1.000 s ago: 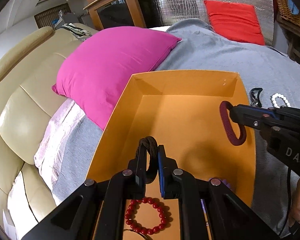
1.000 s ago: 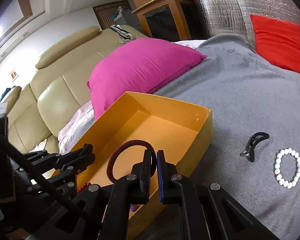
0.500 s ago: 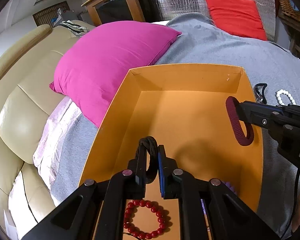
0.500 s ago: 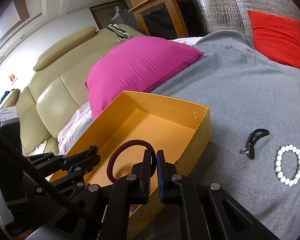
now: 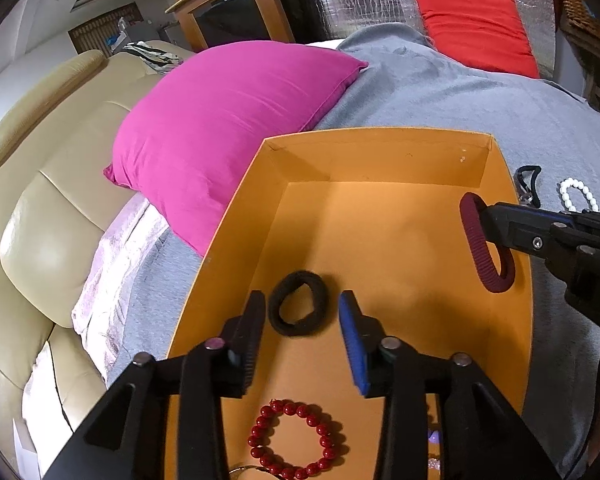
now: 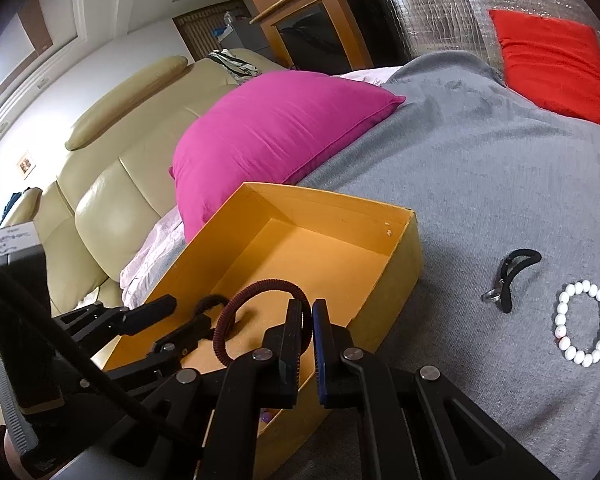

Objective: Organize jewelry
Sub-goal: 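Release the dark brown ring with the left tool while the right tool drops the dark red ring, then move both open tools back over the white bead bracelet and black band, then grasp the white bead bracelet with the right tool while the left tool grasps the black band, then lift both held items and carry them over the orange box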

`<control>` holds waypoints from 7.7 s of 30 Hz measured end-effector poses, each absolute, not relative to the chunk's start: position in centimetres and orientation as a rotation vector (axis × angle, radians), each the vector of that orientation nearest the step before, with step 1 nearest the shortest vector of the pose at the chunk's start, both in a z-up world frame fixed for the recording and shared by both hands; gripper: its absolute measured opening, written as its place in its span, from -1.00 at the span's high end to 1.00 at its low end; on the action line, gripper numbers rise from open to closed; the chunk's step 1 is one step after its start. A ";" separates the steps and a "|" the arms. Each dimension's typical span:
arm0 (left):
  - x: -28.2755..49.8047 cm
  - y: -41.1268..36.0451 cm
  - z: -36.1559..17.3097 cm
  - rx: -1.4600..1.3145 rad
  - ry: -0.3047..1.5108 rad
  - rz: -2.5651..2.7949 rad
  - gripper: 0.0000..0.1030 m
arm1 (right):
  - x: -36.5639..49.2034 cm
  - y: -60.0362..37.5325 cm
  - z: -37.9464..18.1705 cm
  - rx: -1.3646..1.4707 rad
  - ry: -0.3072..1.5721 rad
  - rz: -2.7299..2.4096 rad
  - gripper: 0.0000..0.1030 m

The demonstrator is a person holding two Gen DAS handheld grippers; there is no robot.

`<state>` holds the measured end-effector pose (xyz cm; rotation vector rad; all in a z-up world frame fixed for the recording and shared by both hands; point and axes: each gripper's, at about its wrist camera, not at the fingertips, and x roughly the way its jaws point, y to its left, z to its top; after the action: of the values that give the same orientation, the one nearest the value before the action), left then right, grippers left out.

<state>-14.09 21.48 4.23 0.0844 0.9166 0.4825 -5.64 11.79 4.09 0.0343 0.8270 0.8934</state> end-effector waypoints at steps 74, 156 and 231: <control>-29.3 6.8 18.0 0.129 0.587 0.335 -0.45 | -11.9 -16.3 11.1 0.256 0.712 0.482 0.02; -5.4 8.0 8.2 0.043 0.904 0.110 -0.56 | 3.6 -3.9 0.4 -0.053 0.878 0.476 0.79; -18.4 21.5 13.4 -0.069 0.682 0.258 0.84 | -7.3 7.5 12.3 0.151 0.692 0.869 0.79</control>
<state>-18.43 21.46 13.42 -0.0691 0.6822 0.2581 -7.30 7.46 12.33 0.1514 0.6916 0.8690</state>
